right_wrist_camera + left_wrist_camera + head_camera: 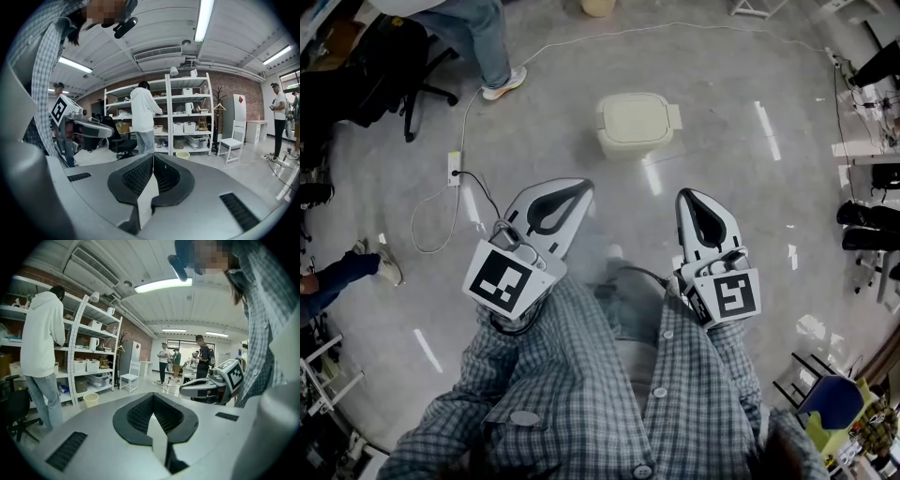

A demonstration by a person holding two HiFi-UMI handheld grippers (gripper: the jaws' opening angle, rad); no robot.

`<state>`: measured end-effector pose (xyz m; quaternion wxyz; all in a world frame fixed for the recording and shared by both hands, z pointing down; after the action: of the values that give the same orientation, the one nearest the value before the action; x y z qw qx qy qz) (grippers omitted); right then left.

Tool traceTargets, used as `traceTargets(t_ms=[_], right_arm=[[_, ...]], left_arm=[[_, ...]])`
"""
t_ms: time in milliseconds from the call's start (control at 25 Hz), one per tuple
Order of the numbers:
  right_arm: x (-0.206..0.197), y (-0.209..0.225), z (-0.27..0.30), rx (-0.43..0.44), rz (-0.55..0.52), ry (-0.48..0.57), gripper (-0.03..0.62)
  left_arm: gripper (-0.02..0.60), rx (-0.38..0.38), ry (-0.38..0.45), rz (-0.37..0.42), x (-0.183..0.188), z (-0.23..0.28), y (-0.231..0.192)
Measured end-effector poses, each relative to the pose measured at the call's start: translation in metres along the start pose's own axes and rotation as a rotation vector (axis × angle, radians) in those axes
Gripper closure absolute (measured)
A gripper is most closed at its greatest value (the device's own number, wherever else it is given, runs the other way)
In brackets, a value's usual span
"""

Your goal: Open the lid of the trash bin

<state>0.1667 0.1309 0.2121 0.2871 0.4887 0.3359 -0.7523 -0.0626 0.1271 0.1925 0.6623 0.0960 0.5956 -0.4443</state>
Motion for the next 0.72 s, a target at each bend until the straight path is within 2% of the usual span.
traceTargets(t_ms=[320, 720], right_arm=[[0.016, 0.011, 0.047, -0.017, 0.006, -0.007, 0.574], [0.03, 0.016, 0.098, -0.052, 0.008, -0.047, 0.574]], left_arm=[[0.575, -0.003, -0.01, 0.011, 0.029, 0.016, -0.046], [0.575, -0.07, -0.023, -0.008, 0.052, 0.037, -0.1]])
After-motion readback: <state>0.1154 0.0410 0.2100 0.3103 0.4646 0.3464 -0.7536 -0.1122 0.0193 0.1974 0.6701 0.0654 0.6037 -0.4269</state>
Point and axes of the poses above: the fingertips, and each gripper's own axes: z forward along the fingers, y to its right, x out of its top, the point moved 8 cm from there along -z, backward along the fingers, and after that the axes turned 15 degrees about -z, right-handed, at the moved point
